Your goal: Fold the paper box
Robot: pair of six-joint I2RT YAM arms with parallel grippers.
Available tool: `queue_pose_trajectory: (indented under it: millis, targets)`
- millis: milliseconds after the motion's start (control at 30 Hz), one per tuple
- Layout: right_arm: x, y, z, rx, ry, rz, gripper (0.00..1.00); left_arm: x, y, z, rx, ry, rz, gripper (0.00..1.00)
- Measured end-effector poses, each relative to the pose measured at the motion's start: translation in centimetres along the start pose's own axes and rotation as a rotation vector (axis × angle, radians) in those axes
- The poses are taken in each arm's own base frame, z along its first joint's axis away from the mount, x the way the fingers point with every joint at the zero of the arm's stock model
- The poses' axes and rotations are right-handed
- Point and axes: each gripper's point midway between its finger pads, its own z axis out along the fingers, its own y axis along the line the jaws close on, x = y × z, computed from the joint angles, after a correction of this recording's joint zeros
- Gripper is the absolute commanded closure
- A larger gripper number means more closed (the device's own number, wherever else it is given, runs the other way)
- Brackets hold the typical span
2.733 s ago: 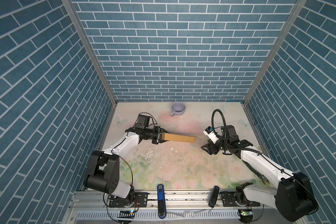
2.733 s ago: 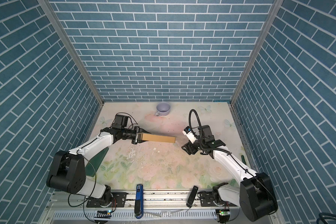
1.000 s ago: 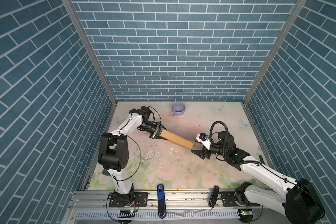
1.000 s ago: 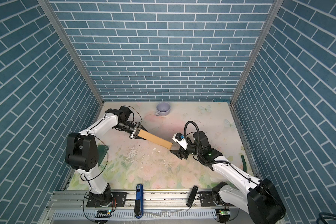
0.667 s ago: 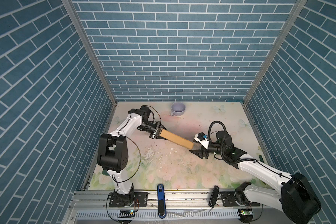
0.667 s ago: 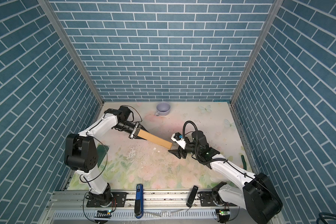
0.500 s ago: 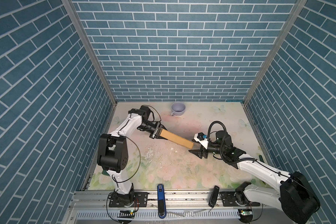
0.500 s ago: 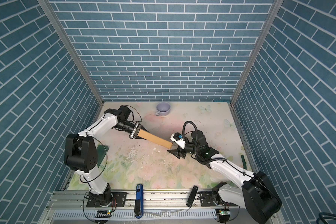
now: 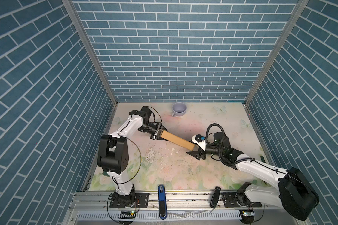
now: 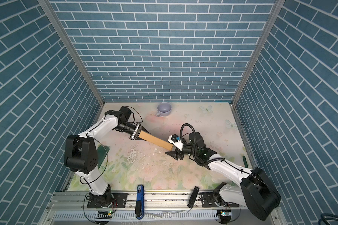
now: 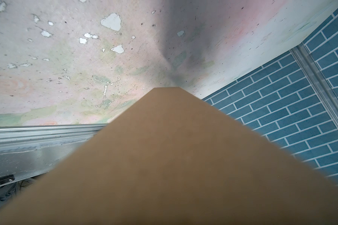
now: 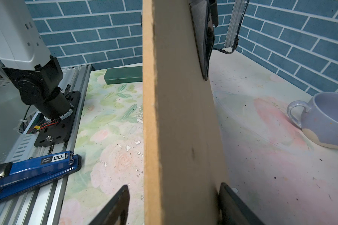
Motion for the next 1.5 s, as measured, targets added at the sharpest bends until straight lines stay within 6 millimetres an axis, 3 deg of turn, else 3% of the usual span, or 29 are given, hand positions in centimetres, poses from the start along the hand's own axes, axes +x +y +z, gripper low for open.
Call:
queue_pose_trajectory:
  millis: [633, 1100, 1500]
  targets:
    - [-0.9, -0.8, 2.1, 0.095, -0.038, -0.017, 0.34, -0.7, -0.5, 0.0, 0.013, -0.031, 0.000, 0.99]
    - [-0.9, -1.5, 2.3, 0.152, -0.034, -0.028, 0.39, -0.8, -0.7, -0.1, 0.020, -0.037, 0.006, 0.99]
    - [-1.4, -1.9, 2.3, 0.189, -0.053, -0.050, 0.50, -0.8, -0.8, 0.0, 0.023, -0.033, 0.006, 0.99]
